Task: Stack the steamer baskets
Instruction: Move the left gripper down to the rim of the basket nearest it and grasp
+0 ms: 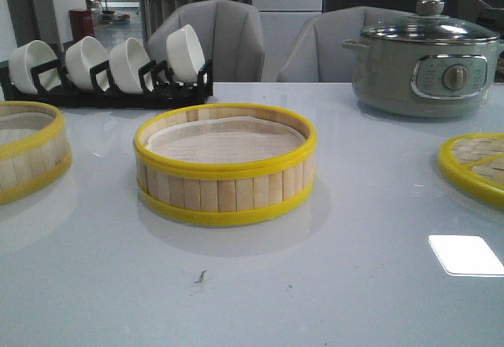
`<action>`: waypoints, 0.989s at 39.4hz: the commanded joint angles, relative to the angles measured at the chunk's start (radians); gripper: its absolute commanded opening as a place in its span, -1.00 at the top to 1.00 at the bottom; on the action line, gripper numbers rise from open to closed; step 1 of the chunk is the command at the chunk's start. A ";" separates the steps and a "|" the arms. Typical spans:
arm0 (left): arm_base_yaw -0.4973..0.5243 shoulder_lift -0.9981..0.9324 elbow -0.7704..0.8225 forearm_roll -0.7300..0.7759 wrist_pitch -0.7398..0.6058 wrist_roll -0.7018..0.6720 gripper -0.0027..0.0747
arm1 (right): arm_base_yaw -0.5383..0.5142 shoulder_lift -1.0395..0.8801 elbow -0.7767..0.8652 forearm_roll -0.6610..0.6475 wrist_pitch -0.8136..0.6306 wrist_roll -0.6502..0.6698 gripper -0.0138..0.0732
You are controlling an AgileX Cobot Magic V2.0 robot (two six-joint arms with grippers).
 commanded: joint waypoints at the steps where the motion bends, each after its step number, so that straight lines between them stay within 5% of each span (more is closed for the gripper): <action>1: -0.008 -0.022 -0.038 0.001 -0.056 -0.003 0.71 | -0.002 -0.009 -0.038 -0.003 -0.072 -0.008 0.57; 8: -0.008 -0.020 -0.038 0.001 -0.059 -0.003 0.71 | -0.003 -0.007 -0.038 -0.011 -0.072 -0.008 0.44; 14: -0.008 -0.020 -0.038 0.030 -0.079 -0.003 0.63 | -0.003 -0.007 -0.038 -0.015 -0.074 -0.008 -0.09; 17: -0.008 -0.015 -0.038 0.030 -0.085 -0.003 0.39 | -0.003 -0.007 -0.038 -0.015 -0.077 -0.008 -0.28; 25: -0.008 0.058 -0.038 0.002 -0.085 -0.003 -0.33 | -0.003 -0.007 -0.038 -0.015 -0.083 -0.008 -0.29; 39: -0.008 0.335 -0.089 -0.041 -0.173 -0.003 -0.35 | -0.003 -0.007 -0.038 -0.015 -0.082 -0.008 -0.29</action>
